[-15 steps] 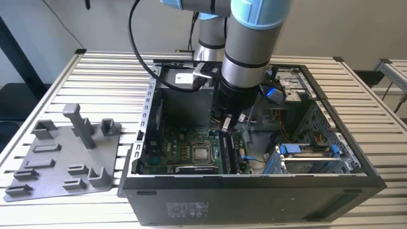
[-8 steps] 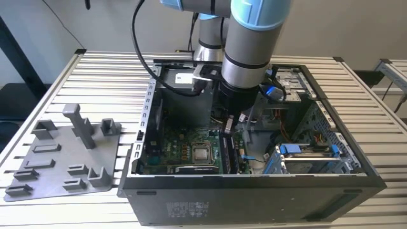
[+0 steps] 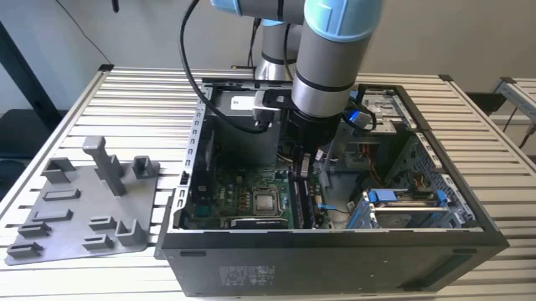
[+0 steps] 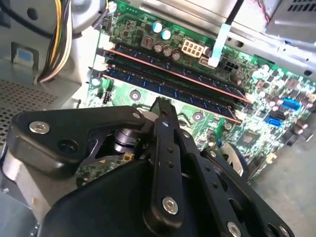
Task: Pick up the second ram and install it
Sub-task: 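Press down the second ram until it locks into place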
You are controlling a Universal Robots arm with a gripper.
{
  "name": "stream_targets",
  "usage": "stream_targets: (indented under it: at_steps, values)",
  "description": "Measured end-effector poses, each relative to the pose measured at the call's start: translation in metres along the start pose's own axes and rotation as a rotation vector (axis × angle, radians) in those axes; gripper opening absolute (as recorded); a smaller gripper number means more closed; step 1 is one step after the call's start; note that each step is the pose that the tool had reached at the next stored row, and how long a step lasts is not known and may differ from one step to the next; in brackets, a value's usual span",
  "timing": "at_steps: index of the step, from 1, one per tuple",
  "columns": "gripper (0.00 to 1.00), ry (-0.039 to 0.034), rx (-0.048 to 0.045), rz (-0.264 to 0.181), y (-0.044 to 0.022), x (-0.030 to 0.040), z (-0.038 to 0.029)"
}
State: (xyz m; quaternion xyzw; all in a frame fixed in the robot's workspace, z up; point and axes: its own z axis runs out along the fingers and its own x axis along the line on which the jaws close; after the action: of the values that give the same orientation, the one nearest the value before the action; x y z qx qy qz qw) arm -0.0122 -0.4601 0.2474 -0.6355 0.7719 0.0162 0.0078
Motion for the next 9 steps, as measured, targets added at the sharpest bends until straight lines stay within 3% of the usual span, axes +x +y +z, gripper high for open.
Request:
stream_targets:
  at_steps: [9]
  values:
    - [0.11,0.0013,0.0012,-0.152,0.0000,0.0001,0.0013]
